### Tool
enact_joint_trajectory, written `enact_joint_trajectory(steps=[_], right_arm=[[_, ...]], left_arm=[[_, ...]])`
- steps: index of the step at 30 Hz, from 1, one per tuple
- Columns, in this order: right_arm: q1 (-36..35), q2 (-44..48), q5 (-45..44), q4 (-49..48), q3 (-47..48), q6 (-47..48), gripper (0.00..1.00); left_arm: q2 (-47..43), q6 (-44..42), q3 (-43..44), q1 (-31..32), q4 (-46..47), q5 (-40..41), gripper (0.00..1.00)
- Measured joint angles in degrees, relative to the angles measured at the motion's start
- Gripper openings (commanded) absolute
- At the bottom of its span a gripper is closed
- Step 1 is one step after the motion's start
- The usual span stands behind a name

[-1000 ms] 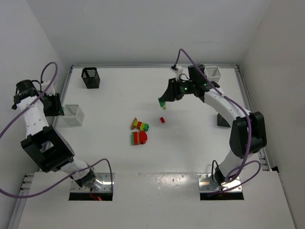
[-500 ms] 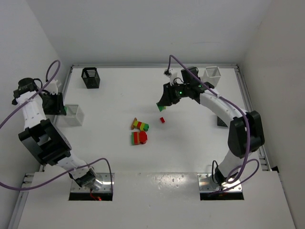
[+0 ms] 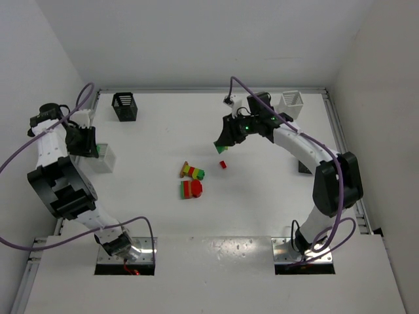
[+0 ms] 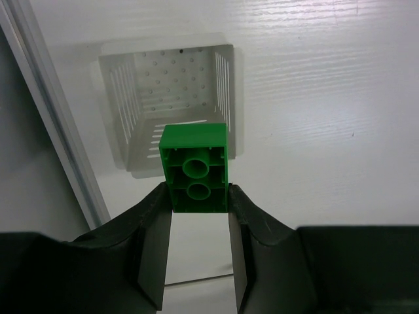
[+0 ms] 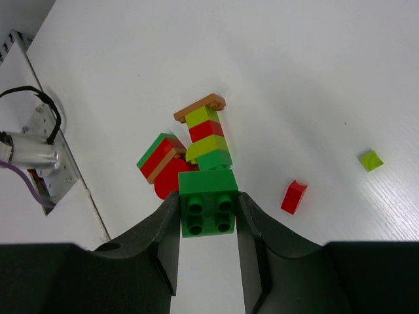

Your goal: Sort the legos into containers by color

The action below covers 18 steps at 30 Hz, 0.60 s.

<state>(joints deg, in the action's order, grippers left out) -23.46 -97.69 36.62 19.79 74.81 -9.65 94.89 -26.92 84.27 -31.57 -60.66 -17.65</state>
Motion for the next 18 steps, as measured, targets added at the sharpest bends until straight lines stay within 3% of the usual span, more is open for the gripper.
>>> enact_joint_trajectory(steps=[6, 7, 10, 15, 18], right_arm=[[0.0, 0.0, 0.0, 0.0, 0.0, 0.0, 0.0], [0.0, 0.0, 0.0, 0.0, 0.0, 0.1, 0.0], [-0.2, 0.0, 0.0, 0.0, 0.0, 0.1, 0.0], [-0.9, 0.0, 0.6, 0.0, 0.0, 0.1, 0.0], [-1.2, 0.0, 1.6, -0.6, -0.1, -0.3, 0.0]], left_arm=[[1.7, 1.9, 0.2, 0.1, 0.3, 1.0, 0.29], [1.9, 2.1, 0.5, 0.2, 0.3, 1.1, 0.4], [2.8, 2.7, 1.7, 0.2, 0.5, 1.0, 0.54], [2.9, 3.7, 3.4, 0.2, 1.2, -0.7, 0.65], [2.9, 3.8, 5.7, 0.2, 0.9, -3.8, 0.66]])
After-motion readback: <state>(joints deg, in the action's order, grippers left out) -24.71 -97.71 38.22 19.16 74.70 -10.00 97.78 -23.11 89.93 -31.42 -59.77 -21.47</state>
